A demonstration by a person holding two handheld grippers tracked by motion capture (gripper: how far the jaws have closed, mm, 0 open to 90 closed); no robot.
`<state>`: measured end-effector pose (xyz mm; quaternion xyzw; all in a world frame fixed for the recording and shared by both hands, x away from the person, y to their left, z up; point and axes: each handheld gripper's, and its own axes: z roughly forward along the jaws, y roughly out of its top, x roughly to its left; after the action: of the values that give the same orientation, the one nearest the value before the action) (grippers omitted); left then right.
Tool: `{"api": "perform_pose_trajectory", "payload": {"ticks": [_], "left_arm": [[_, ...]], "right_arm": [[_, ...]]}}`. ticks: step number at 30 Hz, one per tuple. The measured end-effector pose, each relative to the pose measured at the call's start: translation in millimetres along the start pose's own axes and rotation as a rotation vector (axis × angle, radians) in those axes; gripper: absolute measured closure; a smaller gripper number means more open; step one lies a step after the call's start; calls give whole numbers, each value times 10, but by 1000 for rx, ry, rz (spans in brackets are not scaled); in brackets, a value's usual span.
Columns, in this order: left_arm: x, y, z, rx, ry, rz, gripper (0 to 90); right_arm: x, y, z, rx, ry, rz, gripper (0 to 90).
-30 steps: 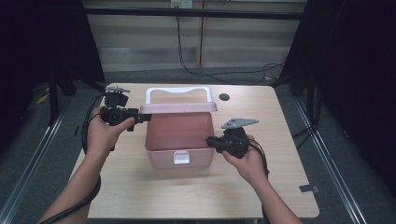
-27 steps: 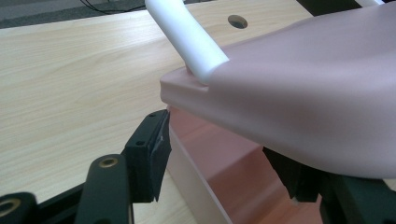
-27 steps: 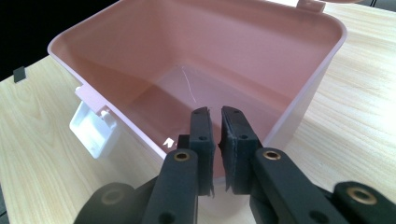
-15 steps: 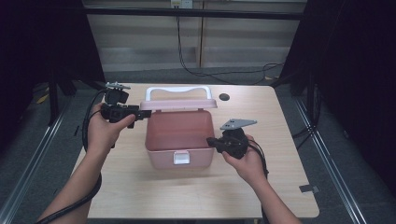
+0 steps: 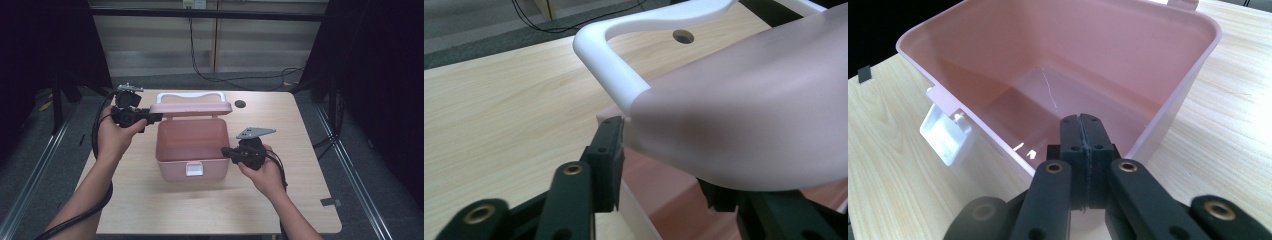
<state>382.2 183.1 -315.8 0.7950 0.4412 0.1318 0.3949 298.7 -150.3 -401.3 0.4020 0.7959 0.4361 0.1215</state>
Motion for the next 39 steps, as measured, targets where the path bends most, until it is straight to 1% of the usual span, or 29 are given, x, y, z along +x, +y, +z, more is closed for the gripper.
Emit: {"api": "perform_pose_trajectory", "payload": {"ticks": [3,4,5,6,9,10,11,12,13,16,17,21,24,27,28,39], "left_arm": [[0,6,9,4,12,10,631],[-2,6,15,2,18,1,638],[3,9,15,2,17,1,638],[8,12,14,3,20,3,666],[16,20,17,4,24,-4,680],[27,31,17,6,27,1,683],[25,35,25,-2,27,-8,686],[25,35,25,-2,27,-8,688],[33,44,22,3,29,0,690],[39,63,28,-5,30,-3,694],[42,71,26,-1,31,3,694],[48,85,35,-6,30,-15,698],[55,100,38,-5,35,-7,702],[49,116,45,-4,43,-11,707],[52,124,46,-2,45,-1,710],[50,175,62,4,61,2,724]], "right_arm": [[1,1,-2,1,1,1,897],[1,2,-3,0,1,2,896],[1,2,-3,0,1,2,896],[0,2,-6,0,1,1,894],[-3,1,-7,0,2,0,894],[-3,2,-6,-1,2,2,893],[-2,2,-6,0,3,1,893],[-2,2,-6,0,3,1,893],[0,0,-5,0,1,-3,893],[-1,-1,-6,-1,2,-2,893],[-3,-3,-7,-1,3,-4,893],[-4,-7,-7,-7,3,1,894],[-6,-9,-9,-6,4,-1,894],[-2,-7,-7,-5,2,-5,894],[-3,-9,-6,-7,2,-3,893],[-2,-13,-2,-9,3,-5,889]]}}
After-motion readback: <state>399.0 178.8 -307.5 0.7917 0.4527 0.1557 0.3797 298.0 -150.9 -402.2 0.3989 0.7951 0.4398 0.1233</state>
